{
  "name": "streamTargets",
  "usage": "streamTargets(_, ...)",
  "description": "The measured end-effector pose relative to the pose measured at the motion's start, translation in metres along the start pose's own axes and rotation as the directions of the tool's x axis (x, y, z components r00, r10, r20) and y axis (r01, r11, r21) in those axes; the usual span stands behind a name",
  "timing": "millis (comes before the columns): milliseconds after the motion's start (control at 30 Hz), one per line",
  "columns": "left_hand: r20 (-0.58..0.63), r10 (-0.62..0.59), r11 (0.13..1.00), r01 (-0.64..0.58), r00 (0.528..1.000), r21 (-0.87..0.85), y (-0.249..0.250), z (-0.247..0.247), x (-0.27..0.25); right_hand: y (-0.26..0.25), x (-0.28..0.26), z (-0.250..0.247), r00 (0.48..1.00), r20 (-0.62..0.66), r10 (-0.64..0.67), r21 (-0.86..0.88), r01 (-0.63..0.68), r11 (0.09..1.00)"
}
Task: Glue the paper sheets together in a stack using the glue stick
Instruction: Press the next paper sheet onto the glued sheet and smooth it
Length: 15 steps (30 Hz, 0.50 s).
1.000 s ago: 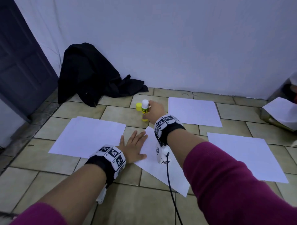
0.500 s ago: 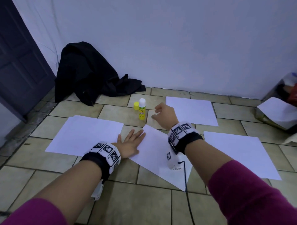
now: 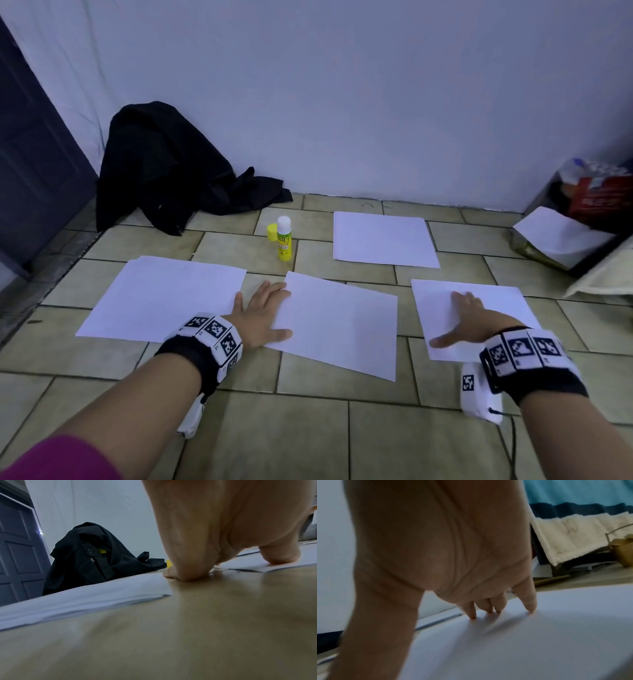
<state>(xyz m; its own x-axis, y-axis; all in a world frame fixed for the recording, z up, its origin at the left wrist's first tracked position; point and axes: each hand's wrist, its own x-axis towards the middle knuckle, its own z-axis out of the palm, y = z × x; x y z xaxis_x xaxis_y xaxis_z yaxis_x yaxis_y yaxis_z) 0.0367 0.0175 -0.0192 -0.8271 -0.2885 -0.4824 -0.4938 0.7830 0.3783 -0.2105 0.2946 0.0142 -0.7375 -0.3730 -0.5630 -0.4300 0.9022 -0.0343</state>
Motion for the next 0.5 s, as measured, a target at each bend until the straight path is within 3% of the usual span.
streamTargets(300, 0.003, 0.000, 0.996, 0.000, 1.000, -0.091, 0.004, -0.005, -0.001, -0.001, -0.010, 0.007, 0.998, -0.039, -0.051, 0.027, 0.052, 0.998)
streamTargets(500, 0.037, 0.051, 0.998, -0.049, 0.998, -0.048, -0.004, -0.008, -0.005, -0.001, -0.016, 0.007, 0.997, -0.042, -0.062, 0.034, 0.064, 0.997)
